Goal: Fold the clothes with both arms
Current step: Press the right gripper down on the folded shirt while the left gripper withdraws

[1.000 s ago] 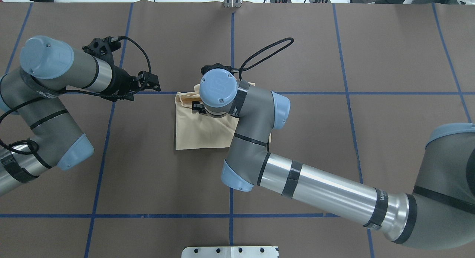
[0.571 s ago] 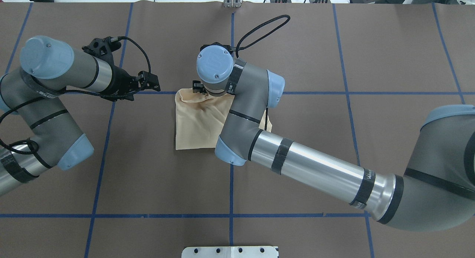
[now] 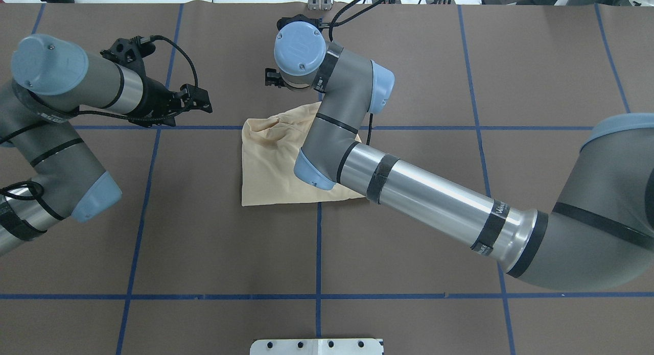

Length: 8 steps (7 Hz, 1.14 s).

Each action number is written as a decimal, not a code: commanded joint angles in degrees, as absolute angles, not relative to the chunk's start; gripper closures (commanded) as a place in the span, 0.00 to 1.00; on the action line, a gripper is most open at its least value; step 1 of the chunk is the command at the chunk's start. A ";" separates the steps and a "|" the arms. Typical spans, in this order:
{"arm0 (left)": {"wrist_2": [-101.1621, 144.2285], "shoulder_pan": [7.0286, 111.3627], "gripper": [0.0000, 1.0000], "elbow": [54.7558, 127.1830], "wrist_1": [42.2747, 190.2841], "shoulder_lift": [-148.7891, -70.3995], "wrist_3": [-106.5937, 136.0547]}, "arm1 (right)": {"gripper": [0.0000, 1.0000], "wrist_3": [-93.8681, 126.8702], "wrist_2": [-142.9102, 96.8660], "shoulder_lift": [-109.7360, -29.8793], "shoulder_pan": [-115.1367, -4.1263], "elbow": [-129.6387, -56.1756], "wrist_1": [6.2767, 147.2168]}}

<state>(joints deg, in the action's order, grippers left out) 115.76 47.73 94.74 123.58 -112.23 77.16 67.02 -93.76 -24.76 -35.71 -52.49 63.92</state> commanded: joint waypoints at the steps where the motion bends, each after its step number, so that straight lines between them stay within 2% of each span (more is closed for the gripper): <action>1: 119.26 51.05 0.00 94.48 122.61 -112.15 73.05 | 0.01 66.97 -97.54 -27.05 -34.21 -59.11 64.59; 2: 119.27 51.50 0.00 94.40 122.52 -111.37 72.25 | 0.01 66.89 -97.73 -30.03 -32.10 -63.07 66.25; 4: 119.36 51.50 0.00 94.57 122.61 -111.01 72.25 | 0.01 65.49 -97.12 -30.15 -30.33 -61.10 67.68; 5: 119.36 51.50 0.00 94.48 122.61 -110.92 72.25 | 0.01 63.65 -95.64 -29.45 -30.32 -58.39 67.41; 7: 119.36 51.59 0.00 94.57 122.61 -110.83 72.25 | 0.02 61.62 -92.39 -22.45 -30.58 -48.39 65.75; 8: 119.36 51.50 0.00 94.57 122.61 -110.66 72.25 | 0.02 61.61 -89.94 -21.63 -30.59 -45.12 60.35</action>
<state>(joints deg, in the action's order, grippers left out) 119.36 51.55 94.54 122.59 -110.81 72.25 61.98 -92.55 -23.79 -30.53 -49.80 64.88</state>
